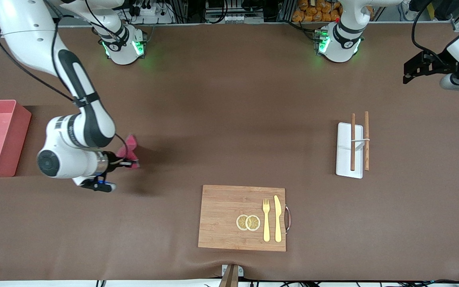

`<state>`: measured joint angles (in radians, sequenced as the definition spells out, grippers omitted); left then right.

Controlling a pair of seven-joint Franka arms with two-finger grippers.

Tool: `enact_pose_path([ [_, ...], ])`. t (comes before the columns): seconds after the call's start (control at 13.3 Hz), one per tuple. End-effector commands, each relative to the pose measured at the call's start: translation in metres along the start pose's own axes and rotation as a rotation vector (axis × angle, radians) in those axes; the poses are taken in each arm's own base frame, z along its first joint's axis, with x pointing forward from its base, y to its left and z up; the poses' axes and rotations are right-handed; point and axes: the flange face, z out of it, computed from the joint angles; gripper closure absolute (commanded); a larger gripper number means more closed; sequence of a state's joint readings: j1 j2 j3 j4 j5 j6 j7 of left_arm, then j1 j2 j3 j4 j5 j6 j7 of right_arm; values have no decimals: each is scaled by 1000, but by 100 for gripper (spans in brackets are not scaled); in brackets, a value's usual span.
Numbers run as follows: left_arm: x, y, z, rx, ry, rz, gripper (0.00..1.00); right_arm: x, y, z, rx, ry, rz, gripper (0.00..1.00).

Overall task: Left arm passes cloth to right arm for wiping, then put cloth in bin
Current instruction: 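Wipe the table with the cloth held in the right gripper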

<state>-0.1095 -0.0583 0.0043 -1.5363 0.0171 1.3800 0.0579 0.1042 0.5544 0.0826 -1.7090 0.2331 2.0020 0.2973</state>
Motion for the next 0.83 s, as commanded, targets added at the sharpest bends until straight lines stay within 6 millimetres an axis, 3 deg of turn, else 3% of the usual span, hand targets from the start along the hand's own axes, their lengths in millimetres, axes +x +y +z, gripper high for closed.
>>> enact_pose_path([
  [0.0,-11,7,-4,-11,-1,13,0,-31,-48,-14,13,18,103,100],
  [0.15,-11,6,-6,-11,4,-10,0,-33,-45,-32,19,29,93,100],
  [0.3,-9,2,-3,-12,2,-20,0,-25,-14,-64,21,25,36,100],
  [0.53,-8,7,-4,-16,7,-17,0,4,85,-129,5,26,-122,100],
  [0.75,-1,18,-1,-12,28,-47,0,12,185,-171,-8,67,-255,100],
])
